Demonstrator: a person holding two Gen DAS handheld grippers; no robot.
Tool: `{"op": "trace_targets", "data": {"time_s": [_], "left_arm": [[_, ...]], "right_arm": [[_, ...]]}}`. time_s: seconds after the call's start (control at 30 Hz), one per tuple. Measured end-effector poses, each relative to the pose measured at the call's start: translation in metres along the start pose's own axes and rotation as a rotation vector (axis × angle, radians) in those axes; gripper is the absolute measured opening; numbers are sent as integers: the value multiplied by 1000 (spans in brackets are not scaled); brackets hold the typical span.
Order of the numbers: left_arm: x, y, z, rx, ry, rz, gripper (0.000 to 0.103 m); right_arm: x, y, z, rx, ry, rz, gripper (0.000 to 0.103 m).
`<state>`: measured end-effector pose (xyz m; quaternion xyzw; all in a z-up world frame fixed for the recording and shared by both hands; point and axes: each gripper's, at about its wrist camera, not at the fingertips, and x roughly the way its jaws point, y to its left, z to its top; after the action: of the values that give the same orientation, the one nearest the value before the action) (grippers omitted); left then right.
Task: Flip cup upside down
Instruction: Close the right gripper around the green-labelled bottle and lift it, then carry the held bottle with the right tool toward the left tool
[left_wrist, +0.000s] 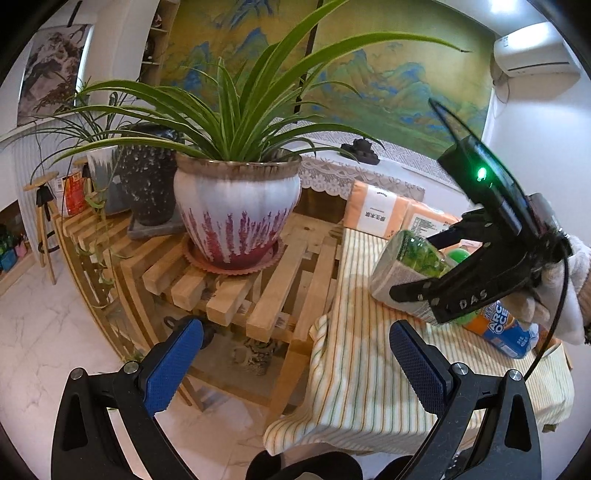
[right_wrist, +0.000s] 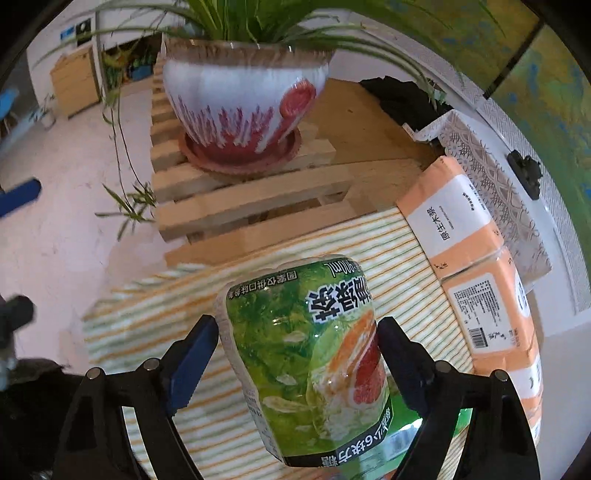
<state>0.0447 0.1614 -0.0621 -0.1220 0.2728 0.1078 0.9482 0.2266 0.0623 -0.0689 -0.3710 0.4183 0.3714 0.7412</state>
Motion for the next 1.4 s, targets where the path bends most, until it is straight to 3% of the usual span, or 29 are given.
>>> {"op": "trace_targets", "data": {"time_s": [0.13,0.23,0.5,0.8,1.1,1.27,1.4], "left_arm": [[-9,3,-2,-2,-9,-4,102],[-17,5,-4,-4,-19,-10,102],[-31,1,-13,13,-21,-56,102],[-31,-9,-15,39,-15,-78,102],[-22,-19,-9,70,13,-105,102],[-12,-30,-5,82,61,-147,102],[-1,-38,-2,79,84,-175,102]], "right_arm": [[-19,-3,-3,159,-17,22,85],[-31,-13,-14,337,-7,86,85],[-43,-25,-69,746,61,223,85],[-21,-26,-95,960,136,314,85],[-28,-25,-91,939,76,282,86],[-34,-27,-91,895,34,302,86],[-23,-35,-95,916,60,337,86]]}}
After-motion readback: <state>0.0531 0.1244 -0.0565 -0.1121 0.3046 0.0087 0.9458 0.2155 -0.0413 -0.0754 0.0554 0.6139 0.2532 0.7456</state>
